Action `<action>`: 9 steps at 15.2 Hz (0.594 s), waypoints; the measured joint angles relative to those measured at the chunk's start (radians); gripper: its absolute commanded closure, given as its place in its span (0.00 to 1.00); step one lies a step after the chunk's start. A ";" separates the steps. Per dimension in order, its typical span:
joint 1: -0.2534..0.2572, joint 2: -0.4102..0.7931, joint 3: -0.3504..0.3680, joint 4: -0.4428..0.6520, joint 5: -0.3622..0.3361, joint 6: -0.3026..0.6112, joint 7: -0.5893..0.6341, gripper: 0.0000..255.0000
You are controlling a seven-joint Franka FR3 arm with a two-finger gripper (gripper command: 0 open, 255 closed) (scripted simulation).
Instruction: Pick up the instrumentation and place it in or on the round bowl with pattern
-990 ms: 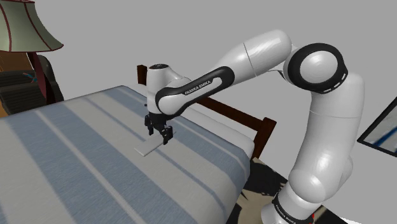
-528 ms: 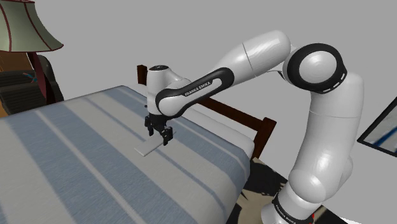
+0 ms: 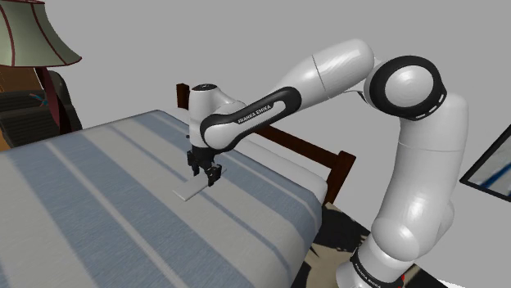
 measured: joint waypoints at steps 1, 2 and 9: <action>0.000 0.000 0.000 0.000 0.000 0.000 0.000 1.00; 0.000 0.000 0.000 0.000 0.000 0.000 0.000 1.00; -0.015 -0.047 0.018 0.025 0.039 -0.063 -0.025 1.00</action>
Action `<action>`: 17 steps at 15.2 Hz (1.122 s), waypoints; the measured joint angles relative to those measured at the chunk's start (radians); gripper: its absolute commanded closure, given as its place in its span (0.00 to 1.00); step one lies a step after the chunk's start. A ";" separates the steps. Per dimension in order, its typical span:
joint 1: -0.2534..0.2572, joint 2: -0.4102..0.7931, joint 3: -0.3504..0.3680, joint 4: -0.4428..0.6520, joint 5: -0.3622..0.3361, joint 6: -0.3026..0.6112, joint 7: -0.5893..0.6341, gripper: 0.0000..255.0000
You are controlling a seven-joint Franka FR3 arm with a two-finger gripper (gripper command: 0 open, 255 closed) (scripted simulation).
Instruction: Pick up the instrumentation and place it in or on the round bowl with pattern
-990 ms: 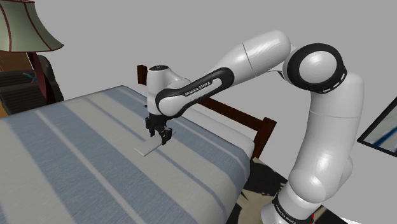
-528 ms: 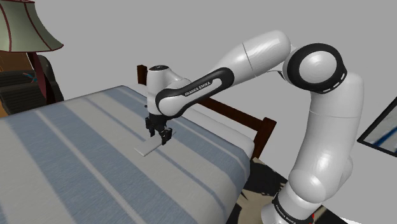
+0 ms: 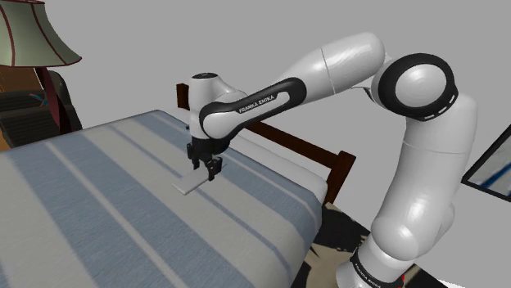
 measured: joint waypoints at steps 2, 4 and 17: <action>-0.003 -0.012 0.004 0.011 0.010 -0.021 -0.007 1.00; -0.004 -0.024 0.009 0.026 0.020 -0.044 -0.010 1.00; -0.023 -0.098 0.028 0.125 0.080 -0.200 -0.052 1.00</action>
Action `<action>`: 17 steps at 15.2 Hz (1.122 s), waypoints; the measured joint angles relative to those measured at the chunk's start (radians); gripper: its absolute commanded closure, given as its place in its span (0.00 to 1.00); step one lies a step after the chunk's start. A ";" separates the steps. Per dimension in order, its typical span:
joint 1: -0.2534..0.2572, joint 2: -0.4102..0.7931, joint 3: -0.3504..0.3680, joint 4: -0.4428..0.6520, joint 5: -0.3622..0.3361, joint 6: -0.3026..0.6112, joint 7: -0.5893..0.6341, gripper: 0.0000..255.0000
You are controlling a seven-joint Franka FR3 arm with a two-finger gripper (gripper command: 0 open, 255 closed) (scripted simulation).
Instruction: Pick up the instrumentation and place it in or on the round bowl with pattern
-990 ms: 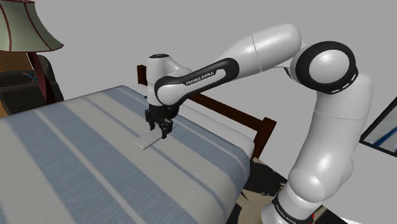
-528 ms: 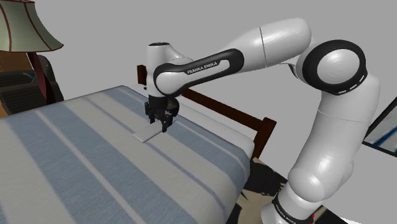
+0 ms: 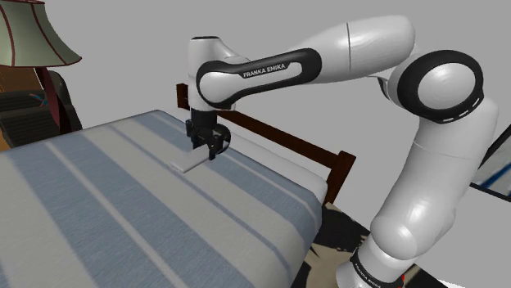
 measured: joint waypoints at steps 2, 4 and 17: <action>0.001 -0.003 0.001 0.022 0.003 -0.024 -0.002 1.00; -0.001 -0.012 0.003 0.042 0.010 -0.051 -0.006 1.00; -0.020 0.138 -0.051 0.309 -0.065 -0.191 -0.098 1.00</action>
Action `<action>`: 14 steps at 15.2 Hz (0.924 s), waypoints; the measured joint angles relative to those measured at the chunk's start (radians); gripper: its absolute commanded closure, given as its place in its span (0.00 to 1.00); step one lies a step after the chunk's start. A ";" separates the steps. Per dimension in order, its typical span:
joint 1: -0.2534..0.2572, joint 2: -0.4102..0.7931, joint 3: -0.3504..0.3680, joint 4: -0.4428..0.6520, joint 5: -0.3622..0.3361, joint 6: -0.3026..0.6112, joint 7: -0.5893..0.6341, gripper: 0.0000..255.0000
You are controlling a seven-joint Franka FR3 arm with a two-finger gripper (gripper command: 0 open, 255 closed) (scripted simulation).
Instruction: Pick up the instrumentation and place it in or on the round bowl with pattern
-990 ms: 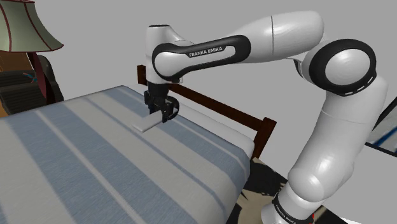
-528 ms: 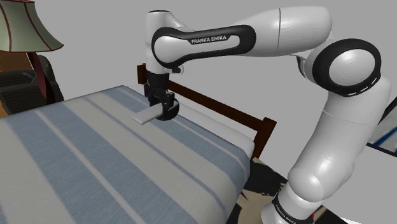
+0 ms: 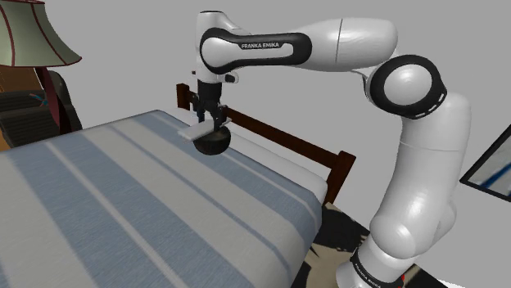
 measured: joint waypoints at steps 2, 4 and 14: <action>0.006 0.063 -0.018 0.090 -0.029 -0.033 -0.024 1.00; 0.014 0.122 -0.034 0.169 -0.055 -0.057 -0.045 1.00; 0.022 0.265 -0.075 0.316 -0.108 -0.068 -0.106 1.00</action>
